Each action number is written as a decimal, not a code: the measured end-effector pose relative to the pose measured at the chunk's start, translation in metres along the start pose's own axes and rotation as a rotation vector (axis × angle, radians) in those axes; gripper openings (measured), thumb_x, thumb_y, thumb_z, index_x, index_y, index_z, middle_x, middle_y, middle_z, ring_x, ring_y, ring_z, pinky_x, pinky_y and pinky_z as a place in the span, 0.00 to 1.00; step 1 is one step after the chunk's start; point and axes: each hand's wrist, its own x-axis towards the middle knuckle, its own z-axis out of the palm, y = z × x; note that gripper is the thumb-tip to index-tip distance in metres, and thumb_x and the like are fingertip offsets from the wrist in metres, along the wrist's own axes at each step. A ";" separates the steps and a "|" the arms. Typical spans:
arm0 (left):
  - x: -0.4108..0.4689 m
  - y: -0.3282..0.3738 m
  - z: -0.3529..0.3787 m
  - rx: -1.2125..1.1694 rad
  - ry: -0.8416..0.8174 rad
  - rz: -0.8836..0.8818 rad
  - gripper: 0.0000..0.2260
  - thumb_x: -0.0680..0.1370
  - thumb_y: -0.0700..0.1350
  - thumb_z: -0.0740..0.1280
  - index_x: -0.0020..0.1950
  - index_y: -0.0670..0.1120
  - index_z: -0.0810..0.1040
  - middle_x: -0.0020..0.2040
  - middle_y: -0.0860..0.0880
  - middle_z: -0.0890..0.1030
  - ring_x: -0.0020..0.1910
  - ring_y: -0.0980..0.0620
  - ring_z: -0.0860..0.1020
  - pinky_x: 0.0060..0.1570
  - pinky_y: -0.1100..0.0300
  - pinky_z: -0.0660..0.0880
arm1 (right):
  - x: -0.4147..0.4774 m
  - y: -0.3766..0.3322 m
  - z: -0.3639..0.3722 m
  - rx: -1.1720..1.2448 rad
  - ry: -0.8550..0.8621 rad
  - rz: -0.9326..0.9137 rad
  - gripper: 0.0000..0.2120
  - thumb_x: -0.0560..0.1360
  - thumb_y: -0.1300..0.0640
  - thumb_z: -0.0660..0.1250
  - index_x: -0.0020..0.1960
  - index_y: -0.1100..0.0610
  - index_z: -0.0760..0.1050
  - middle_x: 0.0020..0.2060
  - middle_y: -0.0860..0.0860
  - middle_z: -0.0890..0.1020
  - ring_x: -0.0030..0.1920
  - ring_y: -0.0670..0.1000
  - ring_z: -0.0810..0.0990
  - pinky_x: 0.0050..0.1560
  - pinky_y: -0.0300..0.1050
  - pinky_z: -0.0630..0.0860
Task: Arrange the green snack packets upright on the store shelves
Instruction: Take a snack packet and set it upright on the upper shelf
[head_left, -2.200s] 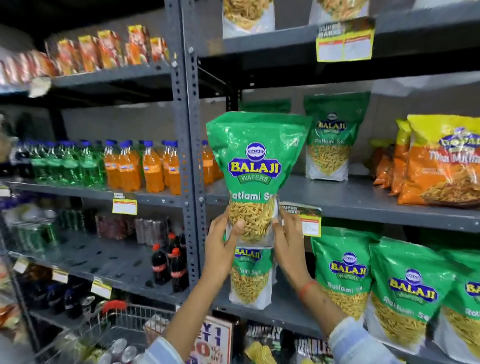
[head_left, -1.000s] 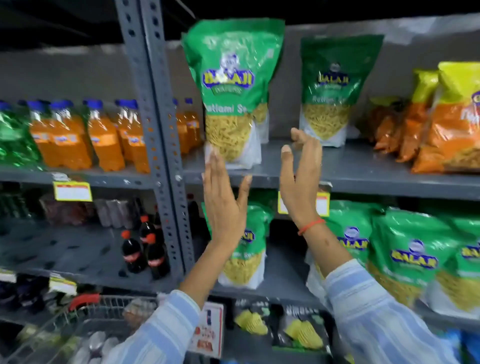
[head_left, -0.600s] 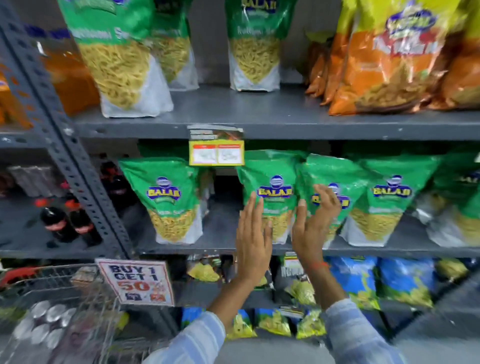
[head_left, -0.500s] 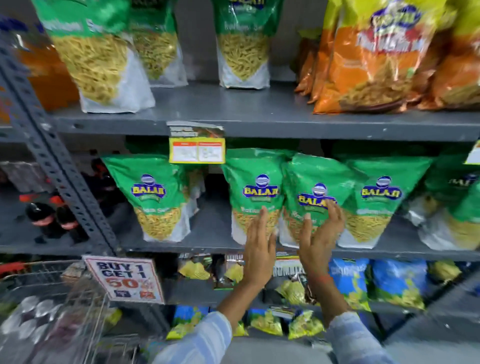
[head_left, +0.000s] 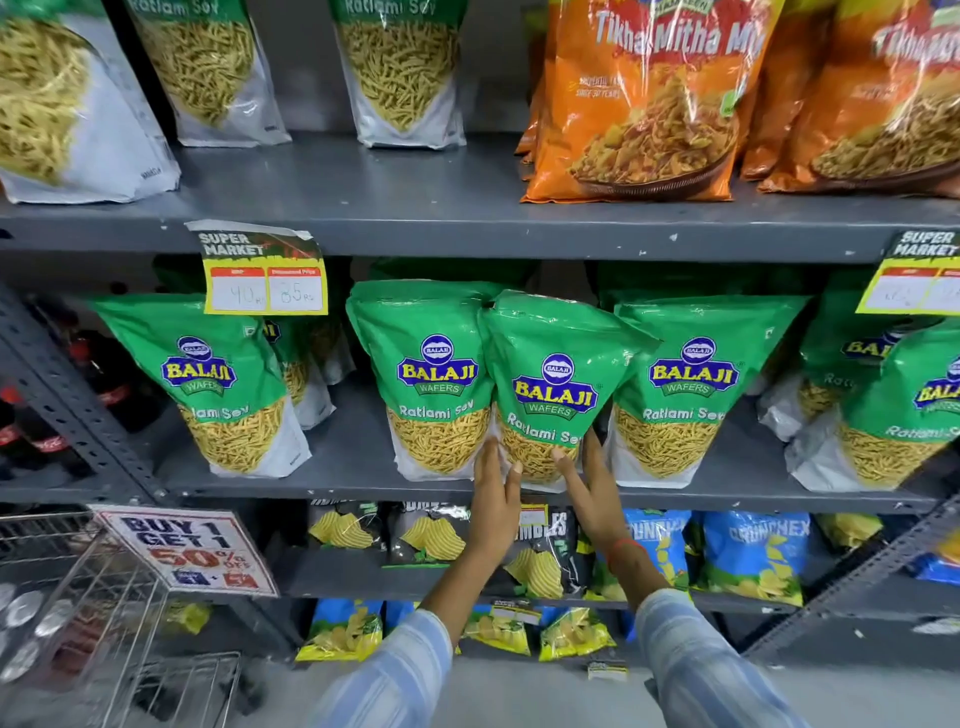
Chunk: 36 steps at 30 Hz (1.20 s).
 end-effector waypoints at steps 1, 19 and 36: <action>0.001 0.002 0.001 -0.007 0.010 -0.007 0.25 0.82 0.46 0.56 0.77 0.43 0.52 0.78 0.43 0.55 0.75 0.47 0.61 0.58 0.73 0.57 | 0.001 0.001 -0.001 -0.001 -0.025 0.002 0.30 0.77 0.43 0.64 0.76 0.48 0.60 0.72 0.43 0.71 0.72 0.43 0.69 0.73 0.52 0.66; -0.033 0.069 -0.056 -0.167 0.235 0.257 0.26 0.77 0.47 0.66 0.73 0.51 0.63 0.62 0.48 0.72 0.62 0.49 0.75 0.63 0.52 0.74 | -0.031 -0.081 -0.003 0.078 0.189 -0.285 0.32 0.70 0.39 0.65 0.69 0.54 0.69 0.65 0.51 0.78 0.66 0.51 0.75 0.68 0.58 0.71; -0.046 0.200 -0.188 -0.068 0.510 0.568 0.15 0.77 0.52 0.65 0.59 0.68 0.66 0.48 0.51 0.70 0.48 0.65 0.72 0.49 0.80 0.65 | -0.034 -0.260 0.028 0.072 0.280 -0.614 0.28 0.70 0.30 0.61 0.62 0.47 0.75 0.57 0.46 0.83 0.59 0.47 0.80 0.61 0.54 0.76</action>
